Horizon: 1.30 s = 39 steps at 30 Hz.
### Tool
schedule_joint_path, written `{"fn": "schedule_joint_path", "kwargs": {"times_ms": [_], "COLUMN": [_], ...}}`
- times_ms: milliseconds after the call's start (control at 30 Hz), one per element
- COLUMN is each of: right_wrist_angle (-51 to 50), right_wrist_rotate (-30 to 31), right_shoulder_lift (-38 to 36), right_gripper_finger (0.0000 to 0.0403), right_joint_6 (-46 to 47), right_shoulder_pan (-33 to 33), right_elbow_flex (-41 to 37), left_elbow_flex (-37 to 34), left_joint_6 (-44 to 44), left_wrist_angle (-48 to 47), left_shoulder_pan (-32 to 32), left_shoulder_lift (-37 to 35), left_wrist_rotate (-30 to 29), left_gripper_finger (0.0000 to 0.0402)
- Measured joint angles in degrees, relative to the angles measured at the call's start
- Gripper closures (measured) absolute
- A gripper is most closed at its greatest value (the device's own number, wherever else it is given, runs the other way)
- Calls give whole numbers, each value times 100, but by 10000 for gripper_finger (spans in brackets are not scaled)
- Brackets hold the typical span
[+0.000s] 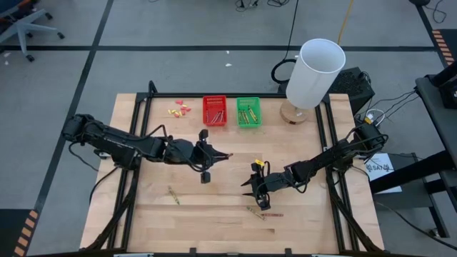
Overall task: Sort crayons
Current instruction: Put the red crayon into the red bin
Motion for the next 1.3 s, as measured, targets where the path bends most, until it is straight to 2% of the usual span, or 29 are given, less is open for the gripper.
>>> {"fn": "schedule_joint_path", "kwargs": {"times_ms": [267, 533, 867, 1000, 1200, 1300], "right_wrist_angle": [-2, -2, -4, -21, -28, -28], "right_wrist_rotate": [0, -1, -1, 1, 1, 1], "right_shoulder_lift": [0, 0, 0, 0, 0, 0], "right_gripper_finger": [259, 259, 259, 259, 259, 259], "right_joint_6": [2, 2, 42, 44, 43, 42], "right_shoulder_pan": [0, 0, 0, 0, 0, 0], "right_elbow_flex": [0, 0, 0, 0, 0, 0], "left_elbow_flex": [0, -2, -2, -5, -52, -195], "left_joint_6": [47, 743, 1657, 2018, 2460, 2552], "left_wrist_angle": [-18, -76, -75, -253, -373, -320], "left_shoulder_pan": [0, 93, 981, 1520, 2411, 2859], "left_shoulder_lift": [0, 1, 2, 2, 33, 33], "left_wrist_rotate": [-26, -584, -717, -444, 349, 509], "left_gripper_finger": [393, 393, 393, 393, 393, 393]}}
